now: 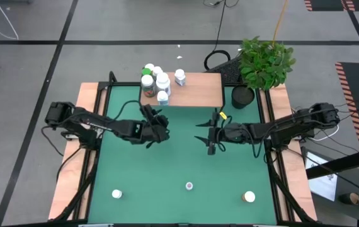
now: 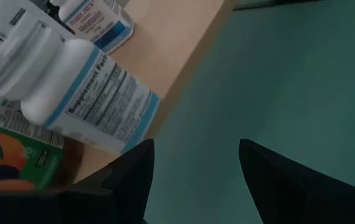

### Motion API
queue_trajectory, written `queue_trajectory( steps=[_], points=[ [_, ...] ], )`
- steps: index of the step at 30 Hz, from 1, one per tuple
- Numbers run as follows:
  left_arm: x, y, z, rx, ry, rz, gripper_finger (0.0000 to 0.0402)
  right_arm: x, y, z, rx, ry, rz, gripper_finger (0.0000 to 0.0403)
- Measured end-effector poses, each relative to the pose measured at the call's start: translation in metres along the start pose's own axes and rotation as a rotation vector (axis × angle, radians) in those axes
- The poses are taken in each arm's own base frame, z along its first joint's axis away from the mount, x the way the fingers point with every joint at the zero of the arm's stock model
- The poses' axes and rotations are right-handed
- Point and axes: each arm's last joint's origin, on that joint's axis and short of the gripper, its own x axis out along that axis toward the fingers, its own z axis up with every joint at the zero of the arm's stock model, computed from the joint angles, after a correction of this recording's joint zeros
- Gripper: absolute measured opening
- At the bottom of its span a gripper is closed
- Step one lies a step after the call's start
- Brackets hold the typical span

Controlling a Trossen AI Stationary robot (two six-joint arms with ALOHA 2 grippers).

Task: Pick and place medicine bottles onto shelf by color
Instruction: Adjust the blue bottle on the shelf

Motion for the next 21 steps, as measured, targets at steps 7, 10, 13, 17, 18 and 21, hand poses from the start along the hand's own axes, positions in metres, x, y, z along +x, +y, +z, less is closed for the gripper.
queue_trajectory(
  steps=[7, 10, 13, 17, 18, 21],
  points=[
    [0.009, 0.008, 0.001, 0.012, 0.008, 0.005, 0.0236, -0.006, 0.009, -0.01, -0.031, 0.016, -0.069, 0.0191],
    [0.015, 0.012, 0.001, 0.003, 0.019, -0.012, 0.0236, -0.008, 0.013, -0.009, -0.048, 0.005, -0.077, 0.018],
    [0.019, 0.016, 0.001, -0.005, 0.026, -0.007, 0.0236, -0.008, 0.014, -0.006, -0.043, -0.019, -0.073, 0.0173],
    [0.024, 0.021, 0.002, -0.012, 0.025, -0.01, 0.0236, -0.008, 0.014, -0.006, -0.049, -0.018, -0.073, 0.0171],
    [0.025, 0.022, 0.002, -0.015, 0.026, -0.008, 0.0236, -0.008, 0.014, -0.006, -0.05, -0.018, -0.073, 0.0171],
    [0.029, 0.025, 0.003, -0.023, 0.022, -0.006, 0.0236, -0.008, 0.014, -0.006, -0.054, -0.017, -0.073, 0.0171]
  ],
)
